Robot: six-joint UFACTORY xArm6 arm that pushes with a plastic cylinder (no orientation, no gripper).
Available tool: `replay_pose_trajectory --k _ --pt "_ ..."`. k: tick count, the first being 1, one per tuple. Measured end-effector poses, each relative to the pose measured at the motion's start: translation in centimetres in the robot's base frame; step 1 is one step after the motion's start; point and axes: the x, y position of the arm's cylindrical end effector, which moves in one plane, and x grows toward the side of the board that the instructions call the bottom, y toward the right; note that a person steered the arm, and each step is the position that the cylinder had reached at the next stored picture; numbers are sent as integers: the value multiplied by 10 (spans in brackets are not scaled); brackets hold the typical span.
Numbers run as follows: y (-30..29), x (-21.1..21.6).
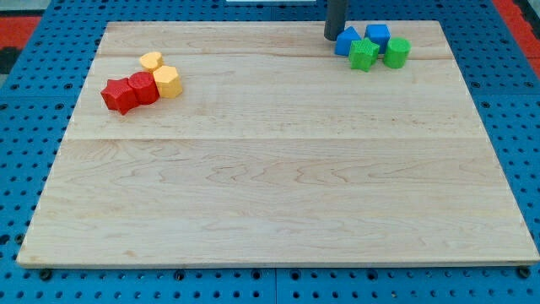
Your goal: Place your arm above the hexagon
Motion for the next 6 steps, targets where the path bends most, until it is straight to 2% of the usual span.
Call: replay_pose_trajectory --k 5,6 --pt "-156 0" --pt "-203 32"
